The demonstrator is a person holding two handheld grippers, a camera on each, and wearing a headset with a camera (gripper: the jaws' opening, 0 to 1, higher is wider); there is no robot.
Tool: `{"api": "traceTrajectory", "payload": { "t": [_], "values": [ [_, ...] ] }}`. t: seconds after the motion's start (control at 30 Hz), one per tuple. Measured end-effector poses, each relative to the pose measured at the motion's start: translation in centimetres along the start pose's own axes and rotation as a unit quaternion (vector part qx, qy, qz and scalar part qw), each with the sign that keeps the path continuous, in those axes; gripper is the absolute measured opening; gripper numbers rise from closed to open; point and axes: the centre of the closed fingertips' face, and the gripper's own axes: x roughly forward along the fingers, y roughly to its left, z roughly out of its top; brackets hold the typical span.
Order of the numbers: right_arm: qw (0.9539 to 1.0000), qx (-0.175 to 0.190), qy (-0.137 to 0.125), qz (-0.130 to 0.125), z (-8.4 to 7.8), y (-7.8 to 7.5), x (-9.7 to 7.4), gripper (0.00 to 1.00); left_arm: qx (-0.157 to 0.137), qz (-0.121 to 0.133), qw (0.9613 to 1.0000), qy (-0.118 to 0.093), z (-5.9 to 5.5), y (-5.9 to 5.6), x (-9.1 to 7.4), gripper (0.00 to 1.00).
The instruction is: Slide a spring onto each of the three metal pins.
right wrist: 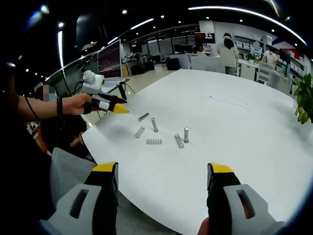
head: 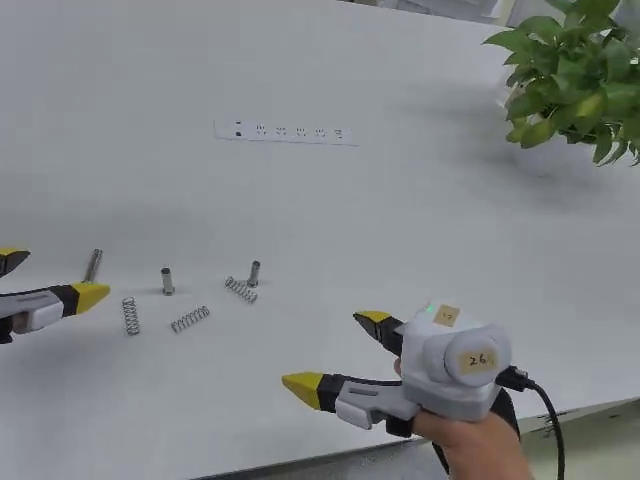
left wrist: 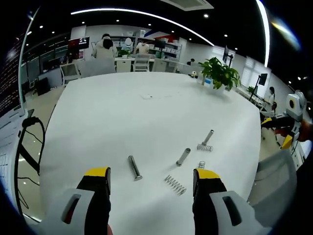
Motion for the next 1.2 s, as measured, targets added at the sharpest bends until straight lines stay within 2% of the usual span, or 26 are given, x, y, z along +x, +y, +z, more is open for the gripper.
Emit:
{"api": "traceTrajectory", "payload": {
  "t": [0.27, 0.4, 0.63, 0.9, 1.2],
  "values": [
    [1.0000, 0.004, 0.001, -0.006, 0.1, 0.0, 0.0, 0.73, -0.015, 0.009, 0.9998, 0.012, -1.1, 0.8, 2.2, 0.61],
    [1.0000, 0.006, 0.004, -0.007, 0.1, 0.0, 0.1, 0.73, -0.006, 0.017, 0.9994, 0.031, -1.7, 1.3, 3.2, 0.57],
    [0.9999, 0.005, 0.007, -0.010, 0.2, -0.4, 0.0, 0.73, -0.017, 0.020, 0.9990, 0.036, -1.6, 2.4, 4.9, 0.51],
    [0.9998, 0.008, 0.009, -0.013, 0.0, -0.7, -0.1, 0.73, -0.026, 0.028, 0.9976, 0.057, -2.4, 3.3, 6.6, 0.39],
    [0.9997, 0.012, 0.014, -0.014, -0.4, -0.9, -0.2, 0.73, -0.035, 0.031, 0.9967, 0.066, -2.7, 3.5, 8.0, 0.30]
  ]
}}
